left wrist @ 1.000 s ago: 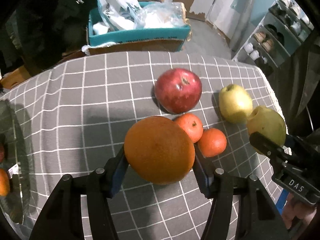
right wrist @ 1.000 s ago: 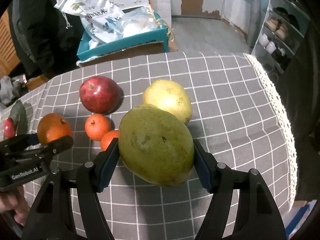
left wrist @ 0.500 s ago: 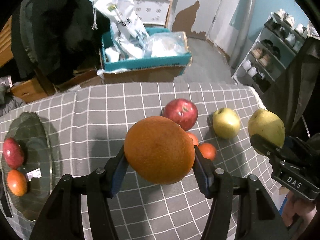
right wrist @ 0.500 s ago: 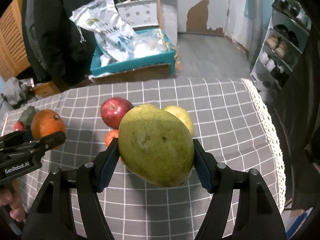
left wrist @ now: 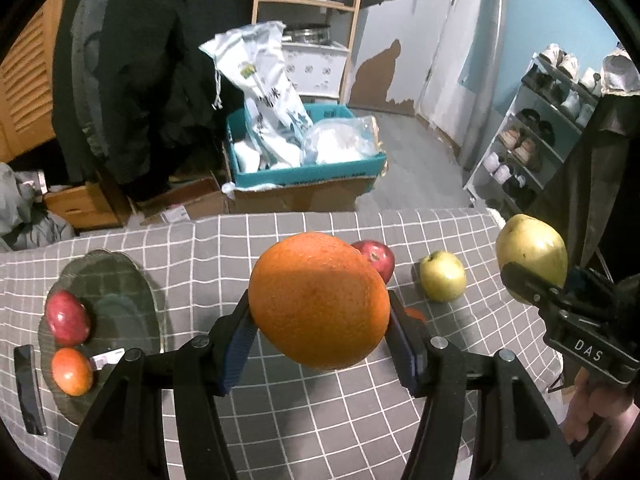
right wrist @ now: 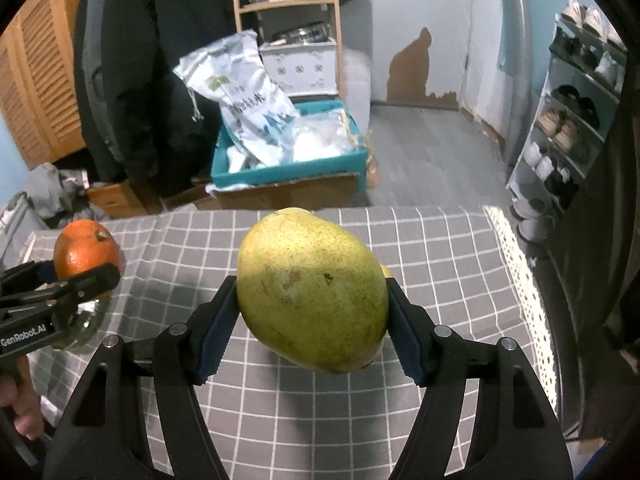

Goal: Organize fruits
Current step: 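Lift the mango with the right gripper while the left lifts the orange, then carry the orange with the left gripper while the right carries the mango toward the green bowl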

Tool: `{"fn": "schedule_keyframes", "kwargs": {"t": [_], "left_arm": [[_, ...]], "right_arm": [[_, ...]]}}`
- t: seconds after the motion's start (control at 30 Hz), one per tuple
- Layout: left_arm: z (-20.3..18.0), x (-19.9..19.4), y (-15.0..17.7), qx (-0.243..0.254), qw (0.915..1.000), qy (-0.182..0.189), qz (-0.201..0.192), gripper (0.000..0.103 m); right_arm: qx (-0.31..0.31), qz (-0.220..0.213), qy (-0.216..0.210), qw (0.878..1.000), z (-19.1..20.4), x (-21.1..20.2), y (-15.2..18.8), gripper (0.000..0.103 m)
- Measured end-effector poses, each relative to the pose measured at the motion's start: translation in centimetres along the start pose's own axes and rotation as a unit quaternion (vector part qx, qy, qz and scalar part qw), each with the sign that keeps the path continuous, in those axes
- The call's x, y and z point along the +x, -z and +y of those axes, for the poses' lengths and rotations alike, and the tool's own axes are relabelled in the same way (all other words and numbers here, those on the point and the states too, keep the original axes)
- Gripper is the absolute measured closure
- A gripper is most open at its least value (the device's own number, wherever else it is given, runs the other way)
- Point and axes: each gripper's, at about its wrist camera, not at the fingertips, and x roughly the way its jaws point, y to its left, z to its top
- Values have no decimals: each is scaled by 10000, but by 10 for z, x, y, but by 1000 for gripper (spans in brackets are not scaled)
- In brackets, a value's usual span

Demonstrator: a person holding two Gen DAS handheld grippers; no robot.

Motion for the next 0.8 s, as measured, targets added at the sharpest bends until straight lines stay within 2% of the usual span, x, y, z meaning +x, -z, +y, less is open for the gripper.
{"fn": "schedule_keyframes", "kwargs": {"t": [0.33,0.8], "left_arm": [[18,-37,-3,-60,9992,-87,-388,41],[51,-65,0,-277,9971,-283,-654,41]], "right_arm": [[-240,-348,-198,9989,26,-26,-12,32],[-528,-481,-527,9961,63,-36,-20,32]]}}
